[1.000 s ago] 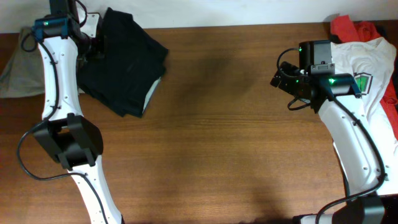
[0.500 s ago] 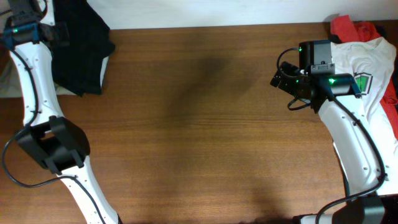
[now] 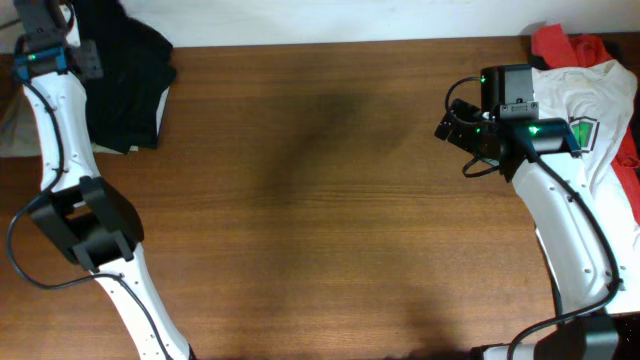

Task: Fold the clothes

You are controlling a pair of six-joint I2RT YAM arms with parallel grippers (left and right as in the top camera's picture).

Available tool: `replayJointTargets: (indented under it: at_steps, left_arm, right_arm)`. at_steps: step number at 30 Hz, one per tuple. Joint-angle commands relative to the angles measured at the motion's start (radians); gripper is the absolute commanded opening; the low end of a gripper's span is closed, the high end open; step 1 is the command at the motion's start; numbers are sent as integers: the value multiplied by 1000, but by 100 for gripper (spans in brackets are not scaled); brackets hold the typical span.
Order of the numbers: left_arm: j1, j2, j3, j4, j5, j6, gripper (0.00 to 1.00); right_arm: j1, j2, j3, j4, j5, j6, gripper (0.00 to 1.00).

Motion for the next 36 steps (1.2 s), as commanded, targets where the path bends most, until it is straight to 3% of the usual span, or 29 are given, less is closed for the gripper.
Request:
replayJointTargets:
  at_steps: [1,2,4,6,9,11,13,18,23,27,36]
  left_arm:
    - [43,30,22,47,-47,-16,20]
    - [51,36,22,51,-48,-16,38]
    - [67,49,22,53,-47,-16,43]
    - [81,49,22,61,-48,-16,86]
    - [99,49,25,68,-48,-18,87]
    - [100,49,25,69,-47,-21,99]
    - [99,49,25,66,-26,-81,99]
    - [99,49,25,-13,219,-81,99]
    - [99,49,22,-45,266,-81,99]
    - [99,49,22,-45,495,-81,99]
    - [99,49,22,-50,519,-80,99]
  right_arm:
    - [-2,0,0,2,12,8,99]
    - [-2,0,0,2,12,8,99]
    - [-2,0,0,2,12,8,99]
    - [-2,0,0,2,12,8,99]
    - [-2,0,0,2,12,8,99]
    - [-2,0,0,2,12,8,99]
    - [-2,0,0,2,12,8,99]
    - [-2,0,0,2,12,8,99]
    - [-2,0,0,2,12,8,99]
    - [-2,0,0,2,12,8,99]
    - [-2,0,0,2,12,8,99]
